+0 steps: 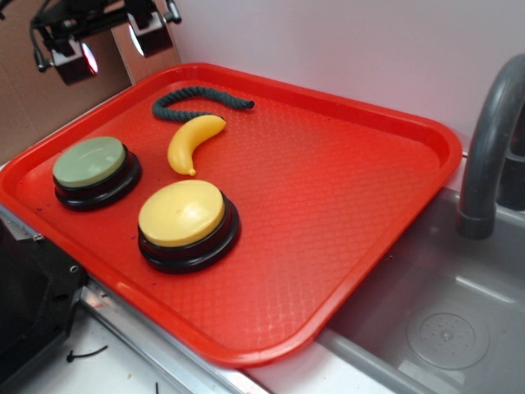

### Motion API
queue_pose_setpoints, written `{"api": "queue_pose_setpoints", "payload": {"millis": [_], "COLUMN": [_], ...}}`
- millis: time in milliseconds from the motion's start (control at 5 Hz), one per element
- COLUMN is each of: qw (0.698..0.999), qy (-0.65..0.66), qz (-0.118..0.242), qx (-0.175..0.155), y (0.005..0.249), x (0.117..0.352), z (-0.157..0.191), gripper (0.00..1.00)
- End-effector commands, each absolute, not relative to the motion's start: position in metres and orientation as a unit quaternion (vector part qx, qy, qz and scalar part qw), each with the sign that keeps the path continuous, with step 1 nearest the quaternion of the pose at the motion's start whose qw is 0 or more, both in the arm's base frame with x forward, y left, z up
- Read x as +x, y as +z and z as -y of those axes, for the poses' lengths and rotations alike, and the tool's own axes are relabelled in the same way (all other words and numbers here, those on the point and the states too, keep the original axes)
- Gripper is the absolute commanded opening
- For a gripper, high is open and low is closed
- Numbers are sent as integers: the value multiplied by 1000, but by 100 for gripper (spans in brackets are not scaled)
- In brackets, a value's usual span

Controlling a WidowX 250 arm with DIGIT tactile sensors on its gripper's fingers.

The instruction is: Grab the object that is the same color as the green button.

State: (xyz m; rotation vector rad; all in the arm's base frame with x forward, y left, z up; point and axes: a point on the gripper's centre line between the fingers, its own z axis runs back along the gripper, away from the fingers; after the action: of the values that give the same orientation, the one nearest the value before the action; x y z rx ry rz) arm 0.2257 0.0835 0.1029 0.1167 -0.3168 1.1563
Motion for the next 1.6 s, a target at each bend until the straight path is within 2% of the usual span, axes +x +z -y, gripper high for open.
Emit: {"api": "queue_pose_setpoints", "payload": {"millis": [0, 200, 400, 600, 800, 1000, 1200, 1400], "qw": [806, 805, 815, 815, 815, 825, 857, 904], "qy": [568, 574, 563, 565, 564, 548, 499, 421], "qz": [160, 142, 135, 127, 130, 136, 130, 77], "qx": [50, 43, 22, 19, 22, 11, 9, -11], "y": [64, 41, 25, 13, 11, 18, 24, 43], "x": [261, 276, 280, 277, 276, 276, 282, 292], "z": [-126, -137, -142, -145, -144, -141, -136, -130], "gripper": [100, 100, 100, 83, 0, 0, 0, 0]}}
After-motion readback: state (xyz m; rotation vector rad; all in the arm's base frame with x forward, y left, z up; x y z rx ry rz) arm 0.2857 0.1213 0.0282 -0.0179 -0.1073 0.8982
